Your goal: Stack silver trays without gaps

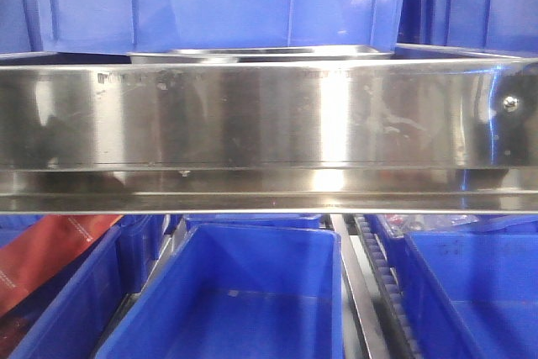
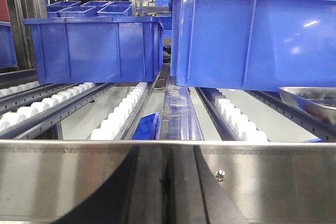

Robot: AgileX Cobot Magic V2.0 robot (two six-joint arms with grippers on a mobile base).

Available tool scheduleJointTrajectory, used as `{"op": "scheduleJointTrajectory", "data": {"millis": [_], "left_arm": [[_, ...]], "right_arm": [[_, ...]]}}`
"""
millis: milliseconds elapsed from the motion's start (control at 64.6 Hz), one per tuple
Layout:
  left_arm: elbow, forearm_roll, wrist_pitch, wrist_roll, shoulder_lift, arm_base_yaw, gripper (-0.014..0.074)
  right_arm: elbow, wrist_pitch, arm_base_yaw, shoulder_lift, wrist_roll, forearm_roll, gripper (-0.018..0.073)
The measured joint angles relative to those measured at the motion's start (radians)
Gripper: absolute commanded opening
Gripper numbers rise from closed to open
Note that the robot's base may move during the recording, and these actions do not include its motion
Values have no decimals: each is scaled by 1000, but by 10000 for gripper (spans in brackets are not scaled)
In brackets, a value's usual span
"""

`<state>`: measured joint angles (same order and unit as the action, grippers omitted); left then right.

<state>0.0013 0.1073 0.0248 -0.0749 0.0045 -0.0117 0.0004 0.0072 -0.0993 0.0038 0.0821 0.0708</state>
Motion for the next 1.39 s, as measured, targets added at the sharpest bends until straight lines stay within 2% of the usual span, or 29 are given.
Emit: {"op": "scheduleJointTrajectory", "data": {"millis": [991,1208,1393], "left_arm": [[0,2,-2,0,0,0,-6],[0,2,-55,2,0,0,-6],[0,2,-55,2,0,0,-6]], "right_arm": [[0,0,0,0,0,0,-26],[0,0,0,0,0,0,-26],[0,-49,0,0,0,0,-26]]}}
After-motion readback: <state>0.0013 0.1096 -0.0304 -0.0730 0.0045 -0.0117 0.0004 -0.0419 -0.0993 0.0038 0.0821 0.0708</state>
